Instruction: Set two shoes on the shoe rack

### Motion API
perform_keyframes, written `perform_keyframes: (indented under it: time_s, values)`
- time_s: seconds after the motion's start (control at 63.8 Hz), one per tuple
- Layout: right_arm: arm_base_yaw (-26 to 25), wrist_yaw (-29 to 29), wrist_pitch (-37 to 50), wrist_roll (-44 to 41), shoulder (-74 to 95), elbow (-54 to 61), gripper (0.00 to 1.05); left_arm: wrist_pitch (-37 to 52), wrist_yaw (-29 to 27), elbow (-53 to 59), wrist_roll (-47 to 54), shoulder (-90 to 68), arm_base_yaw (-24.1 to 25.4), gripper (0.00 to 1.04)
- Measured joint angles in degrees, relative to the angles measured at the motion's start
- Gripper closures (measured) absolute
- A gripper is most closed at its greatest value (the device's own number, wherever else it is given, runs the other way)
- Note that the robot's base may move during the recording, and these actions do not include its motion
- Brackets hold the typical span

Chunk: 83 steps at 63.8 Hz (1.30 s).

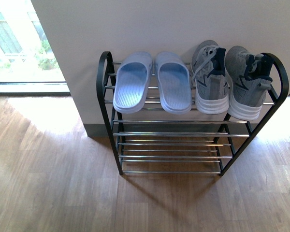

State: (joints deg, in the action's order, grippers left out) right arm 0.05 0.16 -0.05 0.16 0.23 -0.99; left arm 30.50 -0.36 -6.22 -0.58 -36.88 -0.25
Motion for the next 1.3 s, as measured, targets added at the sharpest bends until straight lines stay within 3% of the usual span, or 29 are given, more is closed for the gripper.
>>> perform_keyframes:
  time_s: [0.564, 1.128, 1.222, 1.3]
  values:
    - [0.0, -0.17, -0.02, 0.0, -0.02, 0.0, 0.09, -7.39, 0.33, 5.44, 0.07, 13.55, 0.0, 1.03]
    - [-0.02, -0.15, -0.02, 0.0, -0.02, 0.0, 0.09, -20.13, 0.33, 5.44, 0.07, 26.64, 0.0, 1.03]
    - [0.0, -0.09, -0.02, 0.0, -0.04, 0.0, 0.09, -28.96, 0.39, 5.44, 0.09, 33.4, 0.02, 1.03]
    - [-0.02, -0.15, -0.02, 0.0, -0.04, 0.0, 0.09, -30.1, 0.39, 5.44, 0.11, 35.76, 0.0, 1.03]
